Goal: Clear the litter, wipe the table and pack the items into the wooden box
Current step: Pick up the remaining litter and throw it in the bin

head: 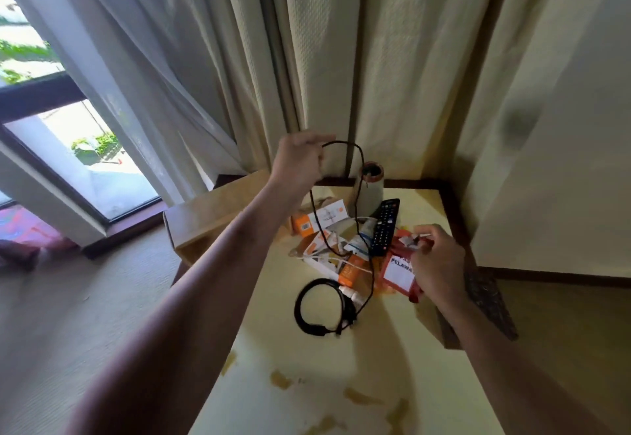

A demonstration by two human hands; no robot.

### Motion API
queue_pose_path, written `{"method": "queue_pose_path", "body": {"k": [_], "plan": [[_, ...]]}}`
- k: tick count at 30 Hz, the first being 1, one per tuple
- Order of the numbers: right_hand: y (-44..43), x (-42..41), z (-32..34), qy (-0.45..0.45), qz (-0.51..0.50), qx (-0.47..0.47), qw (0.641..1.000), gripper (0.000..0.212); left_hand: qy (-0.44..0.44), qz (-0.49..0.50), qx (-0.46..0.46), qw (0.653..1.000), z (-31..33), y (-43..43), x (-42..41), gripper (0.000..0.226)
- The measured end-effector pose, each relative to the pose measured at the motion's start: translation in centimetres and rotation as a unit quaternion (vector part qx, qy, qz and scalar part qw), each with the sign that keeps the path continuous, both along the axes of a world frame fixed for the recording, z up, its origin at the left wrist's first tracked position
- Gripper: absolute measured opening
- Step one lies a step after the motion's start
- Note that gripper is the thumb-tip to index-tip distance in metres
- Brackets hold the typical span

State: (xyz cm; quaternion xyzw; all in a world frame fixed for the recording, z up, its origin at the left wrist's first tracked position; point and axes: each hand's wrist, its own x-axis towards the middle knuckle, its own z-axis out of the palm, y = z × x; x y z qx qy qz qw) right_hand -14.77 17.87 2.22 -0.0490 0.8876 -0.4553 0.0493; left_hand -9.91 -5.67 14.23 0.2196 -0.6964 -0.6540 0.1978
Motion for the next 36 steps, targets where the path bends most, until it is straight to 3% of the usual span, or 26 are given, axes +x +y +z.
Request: {"method": "queue_pose_path", "body": {"k": [3,7,10,13,16,18,21,25,28,30,33,36], "plan": [[-0.3,-3.5,0.4,-0.032,-0.044,-0.077,0.996,0.027,-0.001,0.029,0.160,0.987,-1.0,-0.2,-3.8,0.041],[-1.9,-7.9,-0.9,-0.076,-0.116,-0.106,0.985,0.035,0.051,0.077,0.367,0.925,-6.6,-1.6,-7.2,0.041],[-3.8,-9.3,-2.7,-0.105,-0.130,-0.170,0.971,0.017,0.040,0.161,0.414,0.895,-10.8,-2.1,-8.3,0.039],[-5.6,-9.7,-4.2,-0.084,-0.100,-0.140,0.981,0.031,-0.031,0.245,0.312,0.918,-13.9,-1.5,-7.8,0.026],[-7.0,-9.9,-5.7,-0.066,-0.069,-0.062,0.993,0.025,-0.147,0.258,0.026,0.955,-17.1,-1.8,-7.0,0.019],[-7.7,-9.8,-6.4,-0.037,-0.024,-0.028,0.999,0.024,-0.172,0.219,-0.074,0.958,-18.2,-2.1,-6.6,0.012],[-8.0,-9.0,-6.6,0.016,0.046,0.024,0.999,0.027,-0.198,0.131,-0.198,0.951,-18.5,-2.1,-6.2,0.021],[-8.1,-6.4,-6.5,0.153,0.078,0.127,0.977,0.029,-0.207,0.000,-0.388,0.898,-17.6,-2.5,-4.2,0.024],[-8.7,-2.4,-6.9,0.232,0.137,0.095,0.958,0.031,-0.131,0.020,-0.413,0.901,-18.0,-2.7,-0.1,0.028],[-9.1,0.4,-8.2,0.264,0.200,0.132,0.934,0.031,-0.127,0.064,-0.406,0.903,-18.8,-3.1,3.9,0.024],[-9.9,3.5,-10.6,0.242,0.274,0.221,0.904,0.043,-0.205,0.124,-0.378,0.894,-21.5,-4.6,10.0,0.019],[-10.9,4.9,-12.2,0.200,0.305,0.303,0.881,0.066,-0.305,0.097,-0.376,0.870,-23.7,-6.2,13.7,0.030]]}}
